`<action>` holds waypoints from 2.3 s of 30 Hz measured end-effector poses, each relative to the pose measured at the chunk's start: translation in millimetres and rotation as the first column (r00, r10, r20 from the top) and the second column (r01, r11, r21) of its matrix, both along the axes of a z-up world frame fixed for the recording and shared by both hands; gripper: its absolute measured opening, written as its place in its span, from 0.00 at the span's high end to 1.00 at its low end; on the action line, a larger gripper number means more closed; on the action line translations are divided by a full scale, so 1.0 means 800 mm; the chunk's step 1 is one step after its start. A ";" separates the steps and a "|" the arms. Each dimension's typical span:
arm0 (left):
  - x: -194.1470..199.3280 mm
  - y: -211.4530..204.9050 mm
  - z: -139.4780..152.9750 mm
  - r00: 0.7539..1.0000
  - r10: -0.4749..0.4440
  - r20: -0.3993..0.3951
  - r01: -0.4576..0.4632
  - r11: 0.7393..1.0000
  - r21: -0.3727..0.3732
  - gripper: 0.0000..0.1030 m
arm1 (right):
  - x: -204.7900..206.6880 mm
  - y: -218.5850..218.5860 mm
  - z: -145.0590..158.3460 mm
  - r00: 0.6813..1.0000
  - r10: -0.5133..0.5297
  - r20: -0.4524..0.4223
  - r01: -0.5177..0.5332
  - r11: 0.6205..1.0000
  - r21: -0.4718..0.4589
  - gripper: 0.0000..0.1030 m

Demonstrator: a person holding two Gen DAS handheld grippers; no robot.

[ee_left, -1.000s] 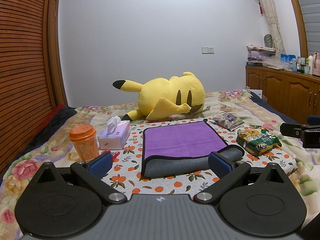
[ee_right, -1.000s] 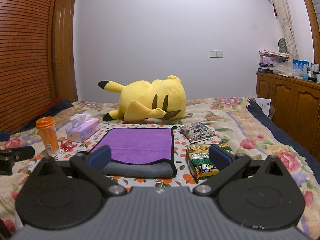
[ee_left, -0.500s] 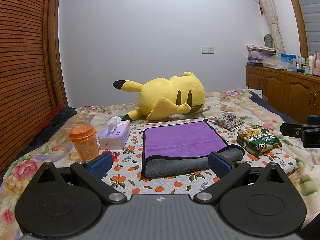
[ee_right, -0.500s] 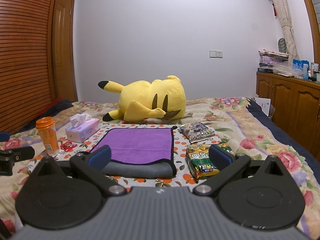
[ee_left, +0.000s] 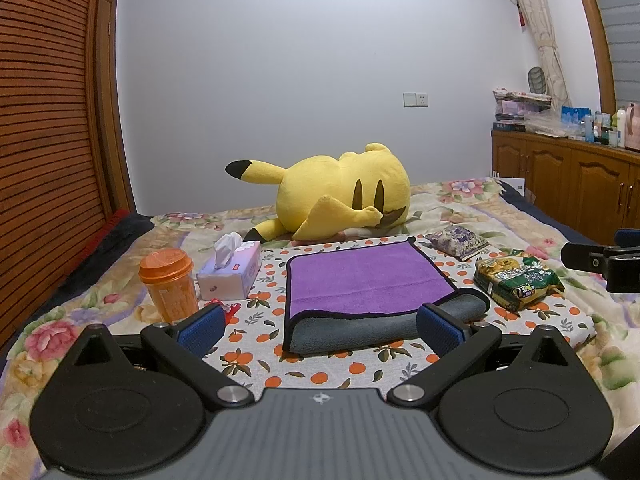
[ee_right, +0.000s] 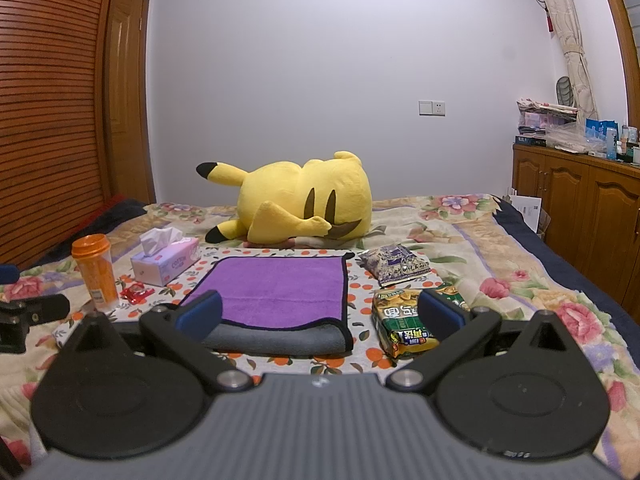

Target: Fold towel

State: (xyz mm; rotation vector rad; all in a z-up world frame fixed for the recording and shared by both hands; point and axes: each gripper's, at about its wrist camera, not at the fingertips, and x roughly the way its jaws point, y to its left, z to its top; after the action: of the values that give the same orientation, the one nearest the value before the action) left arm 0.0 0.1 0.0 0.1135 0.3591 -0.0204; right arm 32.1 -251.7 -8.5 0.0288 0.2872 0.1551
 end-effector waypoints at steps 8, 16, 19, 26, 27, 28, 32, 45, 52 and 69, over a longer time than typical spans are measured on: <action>0.000 0.000 0.000 1.000 0.000 0.000 0.000 1.000 0.001 0.00 | 0.000 0.000 0.000 1.000 0.000 0.000 0.000 1.000 0.000 0.00; 0.000 0.000 0.000 1.000 0.000 -0.001 0.000 1.000 0.001 0.00 | 0.000 0.000 0.000 1.000 0.000 -0.001 0.000 1.000 0.000 0.00; 0.001 0.001 -0.001 1.000 0.001 -0.010 -0.001 1.000 -0.001 0.00 | 0.000 0.001 0.000 1.000 0.002 -0.003 -0.002 1.000 0.001 0.00; 0.007 0.002 -0.003 0.999 -0.003 -0.036 0.003 1.000 0.002 0.00 | 0.005 0.003 -0.004 1.000 0.003 -0.016 -0.003 1.000 -0.003 0.00; 0.009 0.002 -0.004 0.999 -0.005 -0.040 0.005 1.000 0.003 0.00 | 0.006 0.004 -0.004 1.000 0.004 -0.017 -0.004 1.000 -0.003 0.00; 0.010 -0.001 -0.006 0.999 -0.006 -0.044 0.006 1.000 0.006 0.00 | 0.007 0.005 -0.003 1.000 0.004 -0.018 -0.004 1.000 -0.001 0.00; 0.018 -0.002 -0.009 0.998 -0.011 -0.061 0.012 1.000 0.013 0.00 | 0.013 0.005 -0.006 1.000 0.004 -0.031 -0.004 1.000 0.001 0.00; 0.043 -0.008 -0.021 0.993 -0.030 -0.118 0.035 0.999 0.039 0.00 | 0.031 0.009 -0.013 0.998 0.010 -0.061 -0.011 1.000 -0.012 0.00; 0.057 -0.012 -0.026 0.989 -0.036 -0.142 0.044 0.997 0.056 0.00 | 0.044 0.010 -0.018 0.996 0.011 -0.085 -0.013 1.000 -0.019 0.00; 0.090 -0.010 -0.032 0.984 -0.046 -0.174 0.056 0.997 0.052 0.00 | 0.074 0.022 -0.027 0.990 0.028 -0.138 -0.032 0.999 -0.029 0.00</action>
State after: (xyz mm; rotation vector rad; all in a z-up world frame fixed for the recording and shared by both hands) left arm 72.2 -7.6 -25.2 0.1773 0.5302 -0.0709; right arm 91.0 -234.4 -30.5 0.0041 0.4282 0.1789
